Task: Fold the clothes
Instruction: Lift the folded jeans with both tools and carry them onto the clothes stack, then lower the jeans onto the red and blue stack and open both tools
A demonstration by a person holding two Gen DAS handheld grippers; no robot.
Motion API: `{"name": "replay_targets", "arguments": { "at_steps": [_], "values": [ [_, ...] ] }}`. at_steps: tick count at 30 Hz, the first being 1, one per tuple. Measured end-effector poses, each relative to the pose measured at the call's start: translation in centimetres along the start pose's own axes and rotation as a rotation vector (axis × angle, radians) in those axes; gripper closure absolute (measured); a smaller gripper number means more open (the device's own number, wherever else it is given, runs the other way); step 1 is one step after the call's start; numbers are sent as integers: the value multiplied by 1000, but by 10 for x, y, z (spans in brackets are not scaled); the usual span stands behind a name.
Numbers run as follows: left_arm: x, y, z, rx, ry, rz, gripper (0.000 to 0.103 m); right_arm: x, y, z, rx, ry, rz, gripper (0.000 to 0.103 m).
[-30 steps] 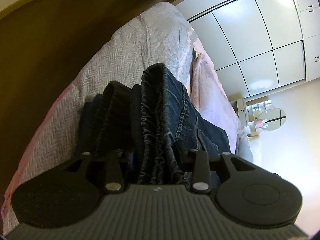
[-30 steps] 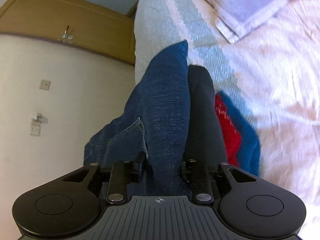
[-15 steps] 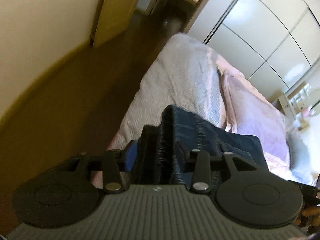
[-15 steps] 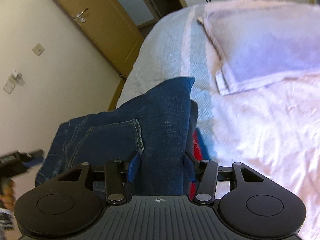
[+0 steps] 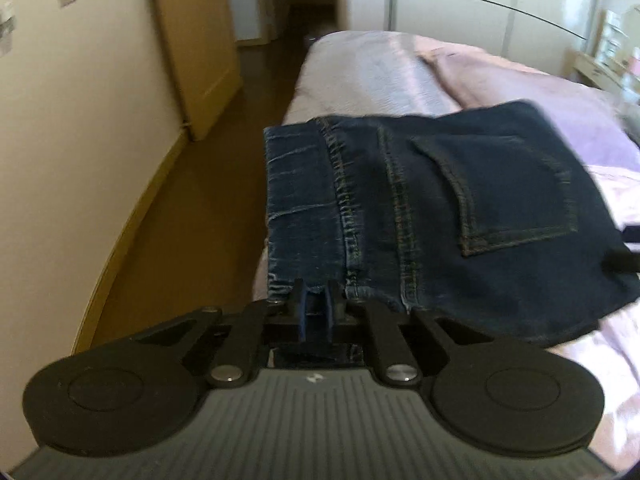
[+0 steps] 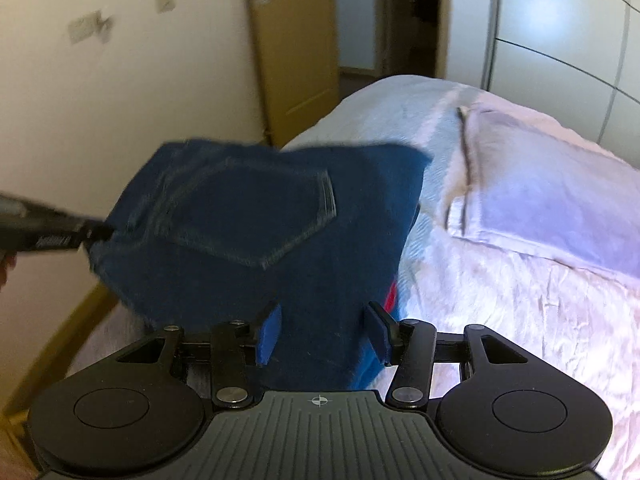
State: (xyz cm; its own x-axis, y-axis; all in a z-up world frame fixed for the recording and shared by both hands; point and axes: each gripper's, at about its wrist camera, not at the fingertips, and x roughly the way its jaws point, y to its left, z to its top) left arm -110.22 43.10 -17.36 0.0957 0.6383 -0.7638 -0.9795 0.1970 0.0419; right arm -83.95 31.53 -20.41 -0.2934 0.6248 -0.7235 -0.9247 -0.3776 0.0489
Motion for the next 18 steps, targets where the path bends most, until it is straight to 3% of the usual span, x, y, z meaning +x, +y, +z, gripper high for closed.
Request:
{"name": "replay_targets", "arguments": {
  "at_steps": [3,7,10,13,18],
  "values": [
    [9,10,-6,-44,-14,-17,94,11,9,-7,-38,6,-7,53],
    [9,7,-9,-11,-51,-30,94,18,10,-9,-37,30,-42,53],
    [-1,5,-3,17,-60,-27,94,15,8,-9,-8,47,-55,53],
    [-22,10,1,-18,-78,-66,94,3,6,-6,12,33,-67,52],
    [-44,12,-5,-25,-70,-97,94,-13,12,-7,28,5,-31,52]
  ]
}}
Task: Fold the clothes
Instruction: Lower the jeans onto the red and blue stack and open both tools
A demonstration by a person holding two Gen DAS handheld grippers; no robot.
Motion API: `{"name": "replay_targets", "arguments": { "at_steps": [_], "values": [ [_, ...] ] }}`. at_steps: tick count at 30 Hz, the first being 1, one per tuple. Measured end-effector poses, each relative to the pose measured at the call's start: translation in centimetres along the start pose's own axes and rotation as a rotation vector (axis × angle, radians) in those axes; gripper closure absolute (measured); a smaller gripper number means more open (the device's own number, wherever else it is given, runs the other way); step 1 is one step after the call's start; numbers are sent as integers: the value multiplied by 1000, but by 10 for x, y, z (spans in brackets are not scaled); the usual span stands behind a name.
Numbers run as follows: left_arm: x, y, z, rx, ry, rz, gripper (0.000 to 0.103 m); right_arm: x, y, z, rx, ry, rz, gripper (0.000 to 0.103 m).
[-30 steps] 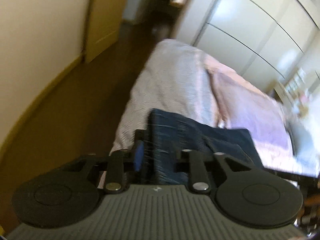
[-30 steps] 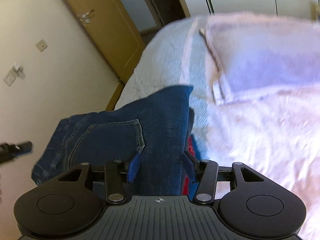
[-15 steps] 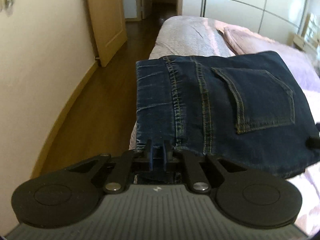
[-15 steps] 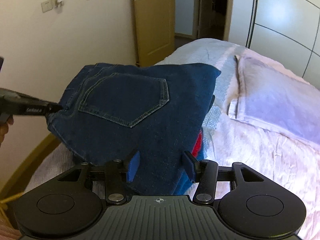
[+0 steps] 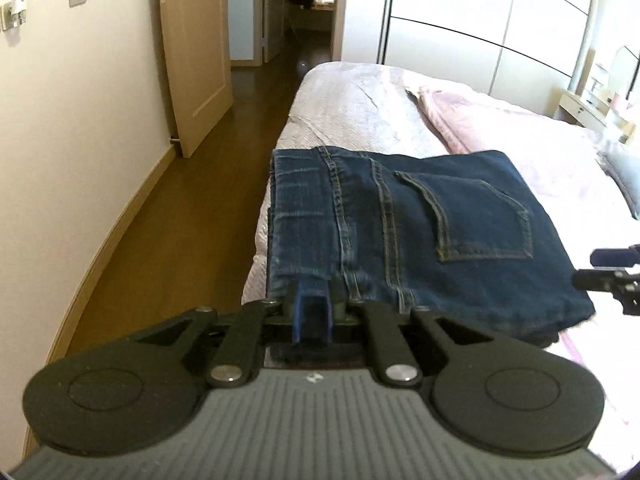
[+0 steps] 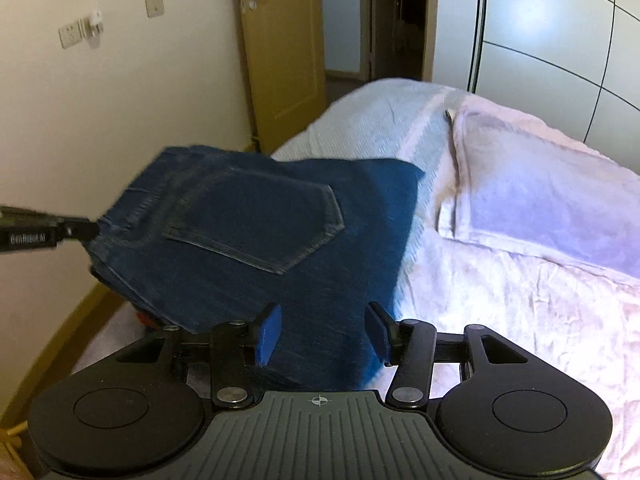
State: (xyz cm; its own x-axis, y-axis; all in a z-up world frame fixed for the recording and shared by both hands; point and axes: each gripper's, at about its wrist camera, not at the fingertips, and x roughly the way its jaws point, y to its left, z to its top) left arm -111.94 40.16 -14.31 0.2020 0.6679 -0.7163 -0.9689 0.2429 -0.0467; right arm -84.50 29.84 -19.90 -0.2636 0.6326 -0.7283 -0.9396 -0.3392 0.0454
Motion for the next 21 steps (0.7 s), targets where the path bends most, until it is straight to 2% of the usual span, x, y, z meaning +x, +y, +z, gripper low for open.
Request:
{"name": "replay_targets", "arguments": {
  "at_steps": [4,8,17,21],
  "values": [
    [12,2,-8,-19,35,7,94,13,9,-9,-19,64,9,53],
    [32,5,-7,-47,32,28,94,20,16,-12,-74,69,0,53],
    [45,-18,-20,120,11,98,94,32,29,-24,-186,85,-37,52],
    [33,-10,-5,39,40,67,93,23,18,-13,-114,106,-19,52]
  ]
}}
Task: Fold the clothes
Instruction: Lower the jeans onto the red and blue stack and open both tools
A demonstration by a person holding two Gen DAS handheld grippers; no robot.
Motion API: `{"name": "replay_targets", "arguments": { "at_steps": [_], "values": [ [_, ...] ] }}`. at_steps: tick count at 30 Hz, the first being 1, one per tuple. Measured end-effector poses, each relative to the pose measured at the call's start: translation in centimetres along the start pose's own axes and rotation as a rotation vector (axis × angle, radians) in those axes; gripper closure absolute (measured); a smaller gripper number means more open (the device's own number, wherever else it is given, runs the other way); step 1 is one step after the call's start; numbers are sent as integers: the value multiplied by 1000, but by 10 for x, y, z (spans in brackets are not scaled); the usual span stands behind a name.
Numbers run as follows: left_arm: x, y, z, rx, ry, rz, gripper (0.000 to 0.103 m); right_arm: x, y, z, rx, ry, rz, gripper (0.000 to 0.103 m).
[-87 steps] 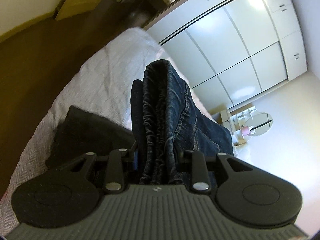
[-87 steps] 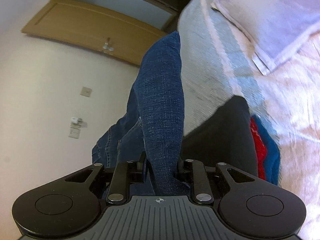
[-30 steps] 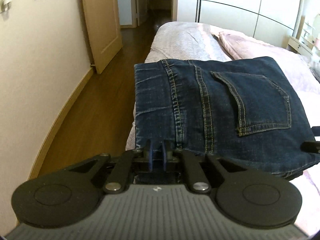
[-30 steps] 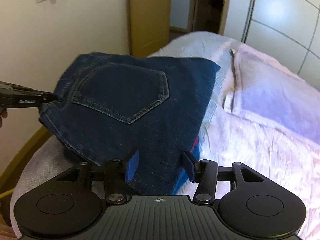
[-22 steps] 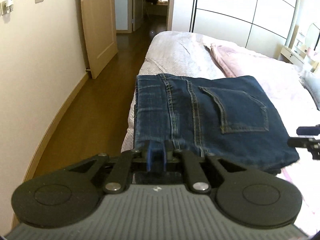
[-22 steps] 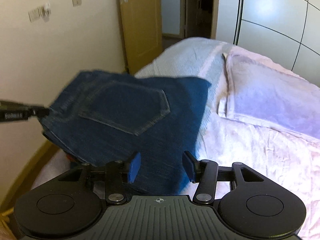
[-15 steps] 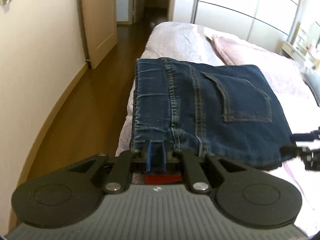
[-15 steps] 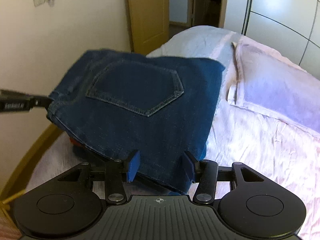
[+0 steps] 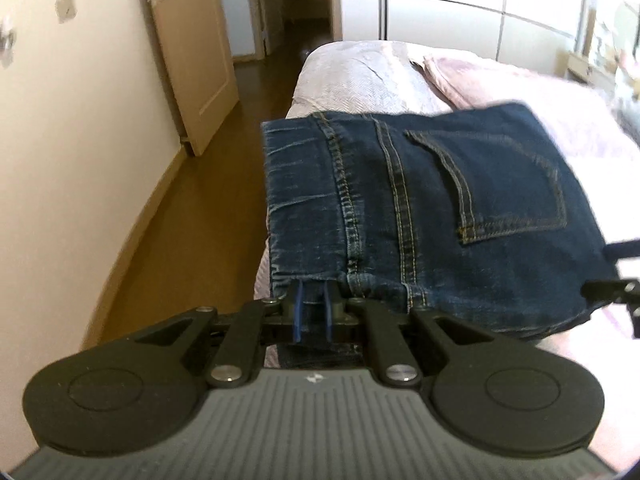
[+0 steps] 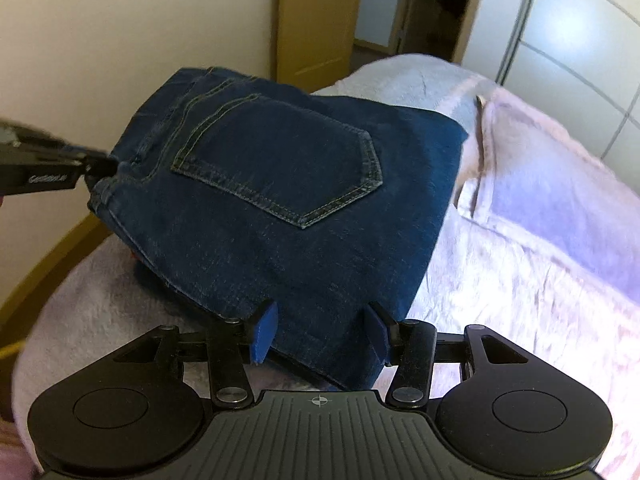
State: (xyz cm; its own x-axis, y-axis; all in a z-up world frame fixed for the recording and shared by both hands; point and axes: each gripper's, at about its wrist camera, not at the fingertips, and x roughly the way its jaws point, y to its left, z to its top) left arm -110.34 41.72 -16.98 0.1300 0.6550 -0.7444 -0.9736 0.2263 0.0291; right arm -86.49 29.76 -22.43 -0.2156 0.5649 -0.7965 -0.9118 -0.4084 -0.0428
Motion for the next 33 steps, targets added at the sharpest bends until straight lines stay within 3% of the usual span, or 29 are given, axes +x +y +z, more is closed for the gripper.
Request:
{"name": "replay_targets", "arguments": {
  "at_steps": [4,8,11,15,20,26,33],
  "values": [
    [-15,11,23,-59,15,-27,93,-11,-18,13,106,-1,33,52],
    [-22,9,46,-61,-22,-61,93,-17,-24,36,159,-65,37,52],
    [-11,1,62,-39,-40,-63,93,-11,-19,58,165,-107,51,52],
    [13,-3,65,-43,-6,-68,93,10,-2,80,134,-143,79,52],
    [40,-1,50,-41,62,-39,92,58,25,73,53,-72,43,52],
    [22,1,62,-45,41,-83,93,45,13,82,102,-71,75,52],
    [33,3,85,-56,-3,-109,92,23,-37,72,228,-113,-23,52]
  ]
}}
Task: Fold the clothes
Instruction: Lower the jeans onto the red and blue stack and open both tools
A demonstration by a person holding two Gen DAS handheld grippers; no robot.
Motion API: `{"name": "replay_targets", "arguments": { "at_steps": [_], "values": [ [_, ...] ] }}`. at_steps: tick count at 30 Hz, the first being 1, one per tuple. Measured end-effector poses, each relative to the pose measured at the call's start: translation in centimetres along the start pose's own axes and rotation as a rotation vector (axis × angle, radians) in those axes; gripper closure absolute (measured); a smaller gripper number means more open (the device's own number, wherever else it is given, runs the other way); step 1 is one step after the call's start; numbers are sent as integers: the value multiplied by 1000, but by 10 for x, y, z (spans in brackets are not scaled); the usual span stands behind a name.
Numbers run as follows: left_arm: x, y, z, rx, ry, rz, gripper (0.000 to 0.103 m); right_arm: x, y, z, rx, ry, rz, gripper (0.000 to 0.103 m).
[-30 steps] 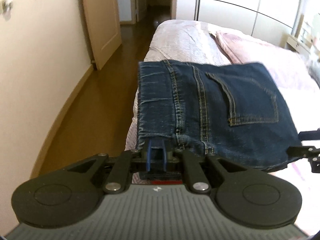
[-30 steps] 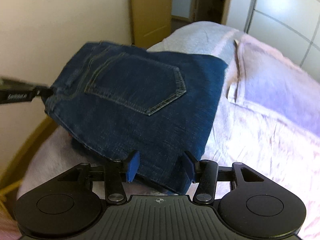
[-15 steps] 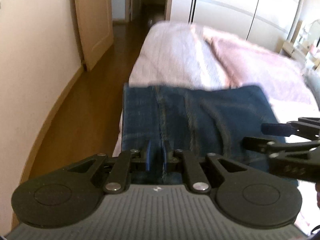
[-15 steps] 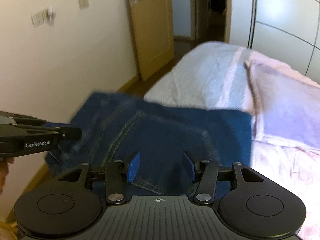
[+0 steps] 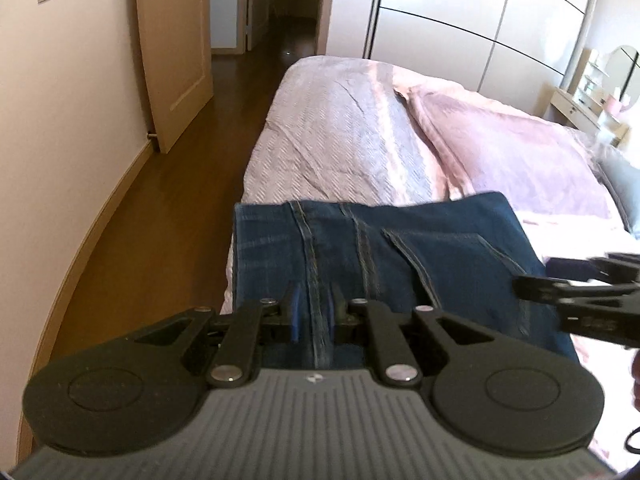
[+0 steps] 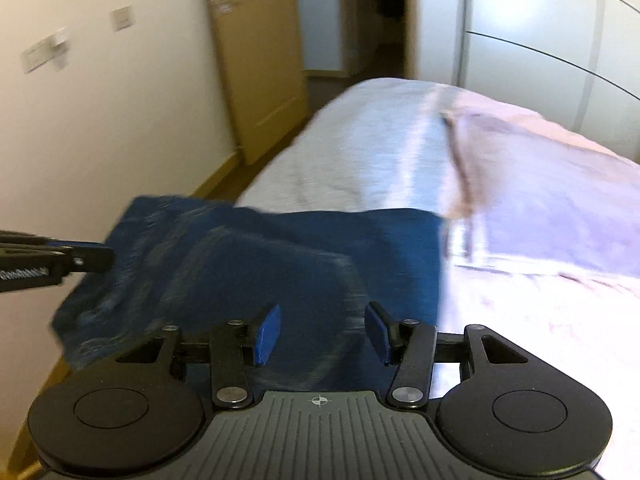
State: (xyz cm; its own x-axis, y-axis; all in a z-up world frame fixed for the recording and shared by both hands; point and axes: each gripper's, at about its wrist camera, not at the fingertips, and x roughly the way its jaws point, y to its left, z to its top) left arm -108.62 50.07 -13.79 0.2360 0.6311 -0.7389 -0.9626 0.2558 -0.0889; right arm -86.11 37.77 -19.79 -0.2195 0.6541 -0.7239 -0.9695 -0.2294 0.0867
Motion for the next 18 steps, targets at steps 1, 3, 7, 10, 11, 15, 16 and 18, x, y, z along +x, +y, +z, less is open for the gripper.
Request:
{"name": "replay_targets", "arguments": {
  "at_steps": [1,3,7,10,11,15,16,18],
  "values": [
    [8,4,1,-8,4,3,93,0,-6,0,13,7,-15,52],
    [23,11,-5,-35,22,12,93,10,-12,-4,14,67,-24,52],
    [23,14,-8,-61,26,31,93,11,-13,-12,-23,86,4,52],
    [0,9,-10,-54,17,7,93,-6,-12,-12,0,84,41,52],
    [-8,6,-13,-47,22,-5,93,-10,-9,-14,-2,87,61,52],
    [-32,-4,-36,-13,66,-28,93,-35,4,-29,-54,106,102,52],
    [-32,-5,-43,-14,80,-24,93,-36,9,-35,-67,117,103,52],
    [-30,-5,-55,-20,106,-17,92,-29,14,-45,-75,166,101,52]
  ]
}}
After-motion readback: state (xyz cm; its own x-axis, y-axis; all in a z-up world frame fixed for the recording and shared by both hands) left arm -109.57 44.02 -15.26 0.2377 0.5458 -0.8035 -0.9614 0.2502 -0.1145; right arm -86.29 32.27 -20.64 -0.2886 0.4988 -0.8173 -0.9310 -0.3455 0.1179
